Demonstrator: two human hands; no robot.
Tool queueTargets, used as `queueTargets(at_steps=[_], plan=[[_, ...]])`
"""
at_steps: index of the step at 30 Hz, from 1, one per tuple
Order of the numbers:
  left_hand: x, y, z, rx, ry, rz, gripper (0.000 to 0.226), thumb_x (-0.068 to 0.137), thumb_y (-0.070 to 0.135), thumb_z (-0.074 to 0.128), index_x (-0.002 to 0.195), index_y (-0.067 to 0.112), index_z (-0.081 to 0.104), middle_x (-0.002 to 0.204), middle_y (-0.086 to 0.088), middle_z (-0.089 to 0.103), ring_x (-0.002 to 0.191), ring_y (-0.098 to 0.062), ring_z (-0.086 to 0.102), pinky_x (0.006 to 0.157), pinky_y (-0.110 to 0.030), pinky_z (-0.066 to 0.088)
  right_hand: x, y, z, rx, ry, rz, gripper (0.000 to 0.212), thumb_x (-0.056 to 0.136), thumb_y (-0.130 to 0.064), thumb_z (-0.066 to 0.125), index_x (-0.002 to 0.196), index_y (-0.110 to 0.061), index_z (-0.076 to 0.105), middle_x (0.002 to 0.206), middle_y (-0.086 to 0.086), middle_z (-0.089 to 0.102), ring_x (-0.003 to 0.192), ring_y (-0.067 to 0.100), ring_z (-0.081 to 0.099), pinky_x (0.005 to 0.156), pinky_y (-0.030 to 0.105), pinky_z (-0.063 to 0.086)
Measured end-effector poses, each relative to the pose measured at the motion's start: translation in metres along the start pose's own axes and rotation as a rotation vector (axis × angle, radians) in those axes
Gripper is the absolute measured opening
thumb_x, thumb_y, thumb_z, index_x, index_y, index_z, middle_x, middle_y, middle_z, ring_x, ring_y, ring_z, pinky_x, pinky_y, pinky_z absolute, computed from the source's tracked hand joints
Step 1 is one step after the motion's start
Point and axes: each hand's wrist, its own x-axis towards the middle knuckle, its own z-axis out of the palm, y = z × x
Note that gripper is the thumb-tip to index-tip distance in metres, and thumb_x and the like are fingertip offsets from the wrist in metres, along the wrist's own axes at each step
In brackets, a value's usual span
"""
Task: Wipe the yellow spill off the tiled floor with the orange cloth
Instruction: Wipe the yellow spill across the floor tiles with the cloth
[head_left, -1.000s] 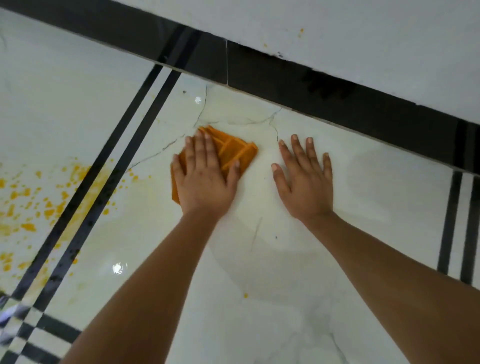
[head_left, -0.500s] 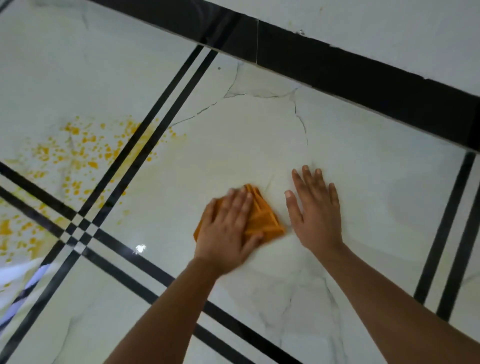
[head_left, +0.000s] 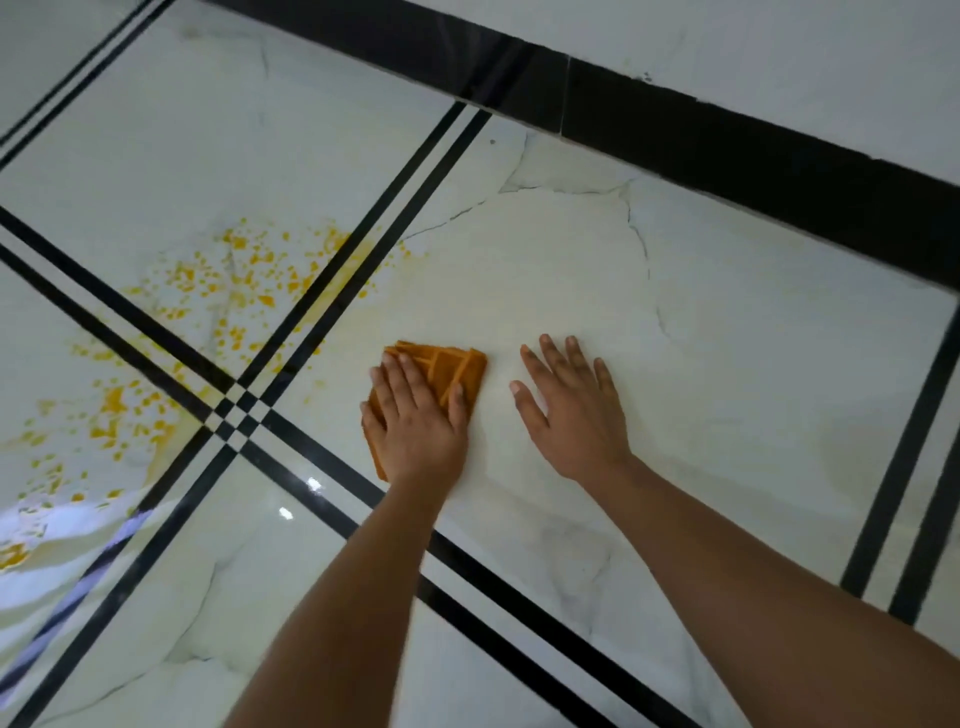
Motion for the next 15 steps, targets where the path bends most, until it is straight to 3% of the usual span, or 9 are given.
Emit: queueTargets(at_steps=[2,3,6,10,13,14,15], plan=[[0.012,-0.035,-0.009,0.059,-0.035,0.24,0.076,0.089,0.063,0.0,0.148,0.016,-0.011,0.156,0.0,-0.015,0.143,-0.017,-0.015,0.115,-0.04,-0.007,0.009,-0.009,0.003,-0.01,-0.002,-0.009,0.071,0.087,-0.057,0.003,0.148,-0.026,0.021,0.157,-0.002,0.015,0.146,0.02,0.004,0.116,0.039,0.001],[0.023,-0.053,-0.013,0.084,-0.023,0.275,0.077,0.087,0.063,-0.001,0.149,0.017,-0.008,0.157,0.0,-0.011,0.143,-0.016,-0.012,0.116,-0.04,-0.004,0.013,-0.015,0.006,-0.02,0.003,-0.018,0.068,0.088,-0.055,0.006,0.148,-0.026,0.021,0.157,-0.002,0.015,0.146,0.019,0.004,0.116,0.039,0.0],[0.04,-0.081,-0.022,0.104,0.055,0.107,0.079,0.085,0.062,-0.004,0.149,0.016,-0.007,0.157,-0.002,-0.009,0.144,-0.018,-0.011,0.117,-0.043,-0.002,0.024,-0.035,0.017,-0.053,0.011,-0.062,0.069,0.087,-0.056,0.004,0.148,-0.027,0.022,0.157,-0.003,0.015,0.146,0.019,0.004,0.115,0.038,0.0],[0.05,-0.109,-0.024,0.157,0.017,0.487,0.076,0.086,0.064,-0.004,0.147,0.02,-0.009,0.155,0.002,-0.011,0.142,-0.014,-0.014,0.116,-0.039,-0.005,0.049,-0.06,0.032,-0.085,0.045,-0.022,0.082,0.077,-0.058,-0.007,0.148,-0.028,0.021,0.157,-0.002,0.015,0.145,0.022,0.006,0.115,0.041,0.003],[0.087,-0.122,-0.038,0.103,0.095,0.189,0.077,0.086,0.06,-0.002,0.149,0.017,-0.005,0.158,-0.001,-0.006,0.144,-0.017,-0.009,0.116,-0.042,-0.002,0.055,-0.073,0.04,-0.107,0.095,0.046,0.081,0.077,-0.059,-0.004,0.147,-0.028,0.023,0.157,-0.001,0.017,0.145,0.023,0.008,0.115,0.044,0.005],[0.086,-0.119,-0.038,0.109,0.095,0.168,0.077,0.085,0.059,-0.002,0.149,0.016,-0.004,0.158,-0.003,-0.006,0.144,-0.019,-0.008,0.116,-0.043,-0.002,0.056,-0.074,0.042,-0.119,0.092,0.059,0.082,0.077,-0.059,-0.005,0.147,-0.029,0.022,0.157,-0.002,0.016,0.145,0.022,0.008,0.115,0.044,0.005],[0.082,-0.117,-0.037,0.117,0.097,0.26,0.077,0.085,0.058,-0.003,0.149,0.016,-0.004,0.158,-0.004,-0.006,0.144,-0.019,-0.008,0.115,-0.043,-0.003,0.059,-0.077,0.042,-0.132,0.079,0.074,0.081,0.077,-0.06,-0.005,0.148,-0.03,0.02,0.157,-0.002,0.015,0.145,0.022,0.007,0.115,0.044,0.006]])
